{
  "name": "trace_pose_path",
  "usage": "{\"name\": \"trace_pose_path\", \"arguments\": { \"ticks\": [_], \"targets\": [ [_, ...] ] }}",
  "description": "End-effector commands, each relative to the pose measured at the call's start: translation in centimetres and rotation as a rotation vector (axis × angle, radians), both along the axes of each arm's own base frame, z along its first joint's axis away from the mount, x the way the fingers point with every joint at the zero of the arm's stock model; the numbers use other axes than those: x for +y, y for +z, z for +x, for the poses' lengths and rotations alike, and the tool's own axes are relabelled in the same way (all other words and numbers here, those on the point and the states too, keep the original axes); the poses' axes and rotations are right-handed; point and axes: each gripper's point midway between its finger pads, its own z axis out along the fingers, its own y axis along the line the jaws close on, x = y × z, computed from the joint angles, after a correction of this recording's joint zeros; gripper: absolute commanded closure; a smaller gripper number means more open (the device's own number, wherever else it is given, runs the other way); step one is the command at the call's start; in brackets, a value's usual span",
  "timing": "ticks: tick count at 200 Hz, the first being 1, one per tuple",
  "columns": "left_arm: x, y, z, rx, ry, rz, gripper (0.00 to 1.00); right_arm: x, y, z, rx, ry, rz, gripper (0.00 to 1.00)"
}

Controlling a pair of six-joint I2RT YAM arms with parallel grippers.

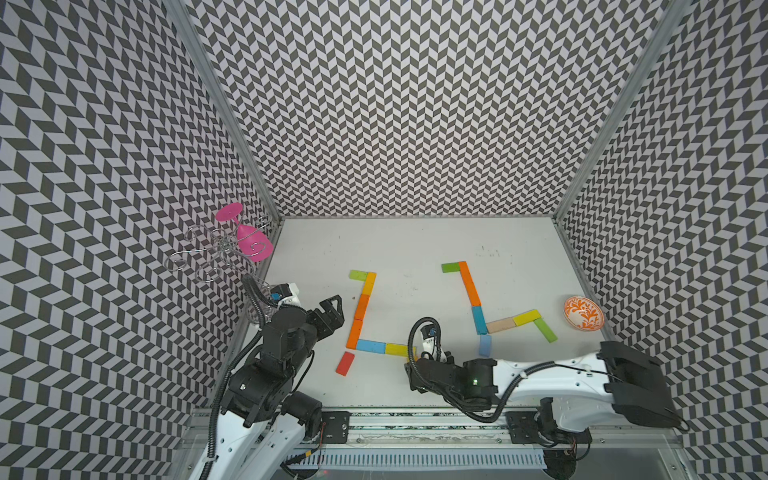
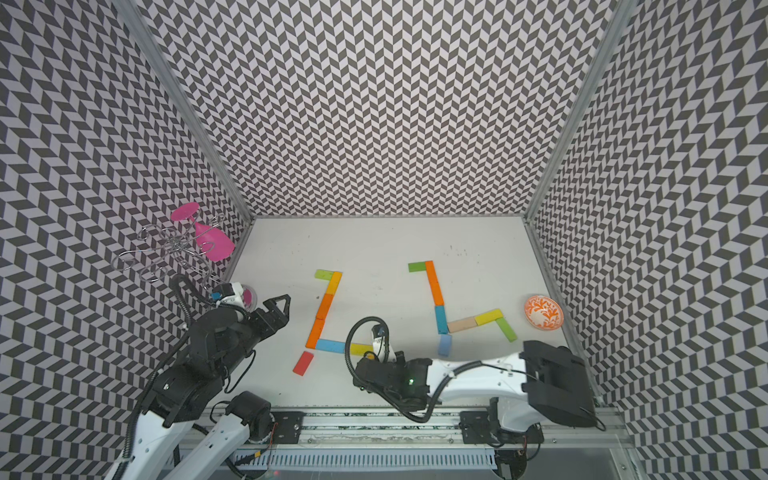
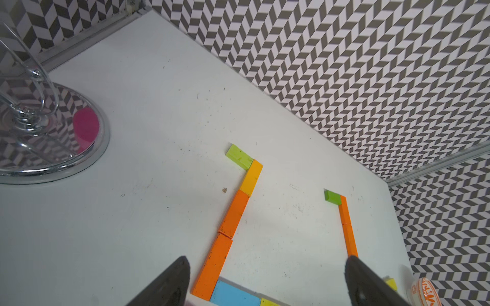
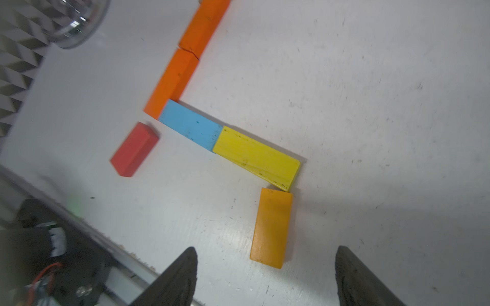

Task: Assemble a giraffe with building blocks
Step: Assemble the building block at the center of the board.

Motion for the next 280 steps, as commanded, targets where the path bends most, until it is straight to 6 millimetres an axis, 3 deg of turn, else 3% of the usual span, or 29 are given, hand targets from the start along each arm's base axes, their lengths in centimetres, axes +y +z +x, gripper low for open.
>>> {"name": "trace_pose_path", "arguments": {
  "ticks": [1,39,78,87,146,211,263,280],
  "targets": [
    [0.3,-2.2,-0.2,0.124,-0.005,0.088,0.06,-1.9,3.2,1.2,-0.137,-0.004,0.02,0.19],
    [-1.0,-6.9,-0.7,0.353,-0.065,0.11,0.05,-4.0,6.3,2.1,-0.277,0.0,0.122,0.2],
    [-2.2,-12.5,-4.1,0.597,-0.075,0.017,0.04,-5.0,7.4,2.2,-0.347,0.024,0.187,0.2],
    [-2.1,-13.2,-4.8,0.622,-0.053,-0.011,0.0,-5.4,7.3,2.3,-0.355,0.029,0.203,0.2],
    [-2.7,-17.4,-8.4,0.772,0.125,-0.236,0.0,-7.3,7.2,2.8,-0.369,0.054,0.295,0.21],
    [-2.4,-20.1,-10.6,0.918,0.301,-0.258,0.0,-8.0,6.6,3.0,-0.364,0.041,0.316,0.21],
    [-2.8,-17.2,-6.7,0.69,0.332,-0.375,0.01,-7.7,6.0,2.8,-0.339,0.045,0.321,0.23],
    [-3.2,-17.3,-6.5,0.668,0.317,-0.409,0.01,-7.7,5.7,2.9,-0.332,0.043,0.315,0.23]
  ]
}}
